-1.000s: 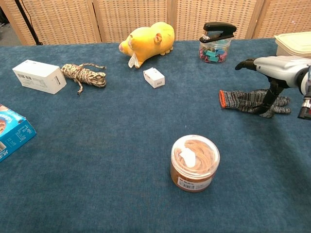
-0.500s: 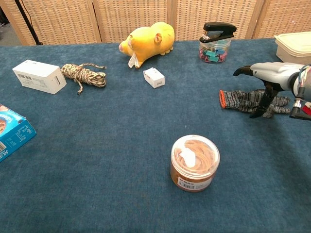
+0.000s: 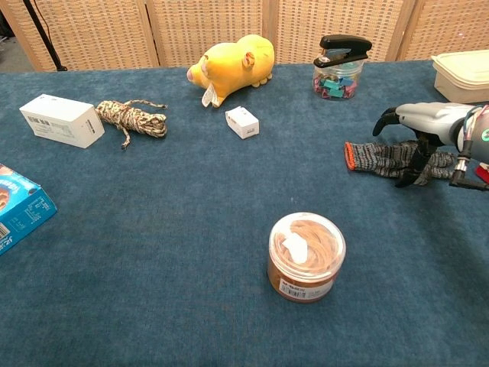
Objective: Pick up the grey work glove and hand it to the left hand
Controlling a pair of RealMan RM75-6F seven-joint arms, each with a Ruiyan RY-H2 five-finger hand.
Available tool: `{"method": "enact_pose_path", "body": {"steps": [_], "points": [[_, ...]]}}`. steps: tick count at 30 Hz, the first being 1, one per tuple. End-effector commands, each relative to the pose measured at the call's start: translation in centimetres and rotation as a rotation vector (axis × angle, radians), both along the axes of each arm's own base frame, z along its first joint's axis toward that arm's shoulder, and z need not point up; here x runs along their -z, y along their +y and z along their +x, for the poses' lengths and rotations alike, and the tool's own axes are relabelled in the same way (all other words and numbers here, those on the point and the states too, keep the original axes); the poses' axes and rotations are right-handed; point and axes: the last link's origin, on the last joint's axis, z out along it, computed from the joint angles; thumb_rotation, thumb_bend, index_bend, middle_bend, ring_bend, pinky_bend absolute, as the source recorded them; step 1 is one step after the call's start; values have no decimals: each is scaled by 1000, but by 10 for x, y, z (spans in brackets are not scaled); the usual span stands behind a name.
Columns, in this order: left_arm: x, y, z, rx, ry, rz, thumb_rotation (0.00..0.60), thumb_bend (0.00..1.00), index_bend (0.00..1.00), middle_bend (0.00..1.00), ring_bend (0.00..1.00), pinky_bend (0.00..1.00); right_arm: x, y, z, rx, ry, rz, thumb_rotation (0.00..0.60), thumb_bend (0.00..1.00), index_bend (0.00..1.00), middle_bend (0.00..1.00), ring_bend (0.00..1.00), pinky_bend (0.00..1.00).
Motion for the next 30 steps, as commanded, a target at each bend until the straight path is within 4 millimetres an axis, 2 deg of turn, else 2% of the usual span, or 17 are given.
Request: {"method": "enact_pose_path", "body": {"steps": [1, 4, 8, 15, 22, 25, 30], "points": [[1, 0, 0, 0, 1, -1, 600, 0, 0, 0, 0, 0, 0, -1, 0, 5, -12, 1, 600, 67, 214, 25, 0, 106], [2, 0, 1, 0, 3, -3, 600, 0, 0, 0, 0, 0, 1, -2, -2, 9, -17, 0, 600, 132, 247, 96, 22, 157], [2, 0, 1, -1, 6, -3, 600, 0, 0, 0, 0, 0, 2, -3, -6, 15, -14, -7, 600, 322, 336, 195, 124, 265], [2, 0, 0, -3, 2, -1, 600, 0, 0, 0, 0, 0, 3, -2, -6, -22, -38, -41, 600, 438, 505, 362, 310, 501], [3, 1, 4, 23, 1, -17, 600, 0, 0, 0, 0, 0, 0, 7, 2, -84, -80, -40, 600, 474, 530, 385, 336, 528], [4, 4, 11, 79, -7, -49, 600, 0, 0, 0, 0, 0, -2, 13, 13, -131, -99, -26, 600, 474, 530, 386, 337, 528], [13, 23, 35, 230, 75, -178, 600, 0, 0, 0, 0, 0, 1, 21, 45, -188, -166, 23, 600, 475, 535, 390, 340, 528]]}}
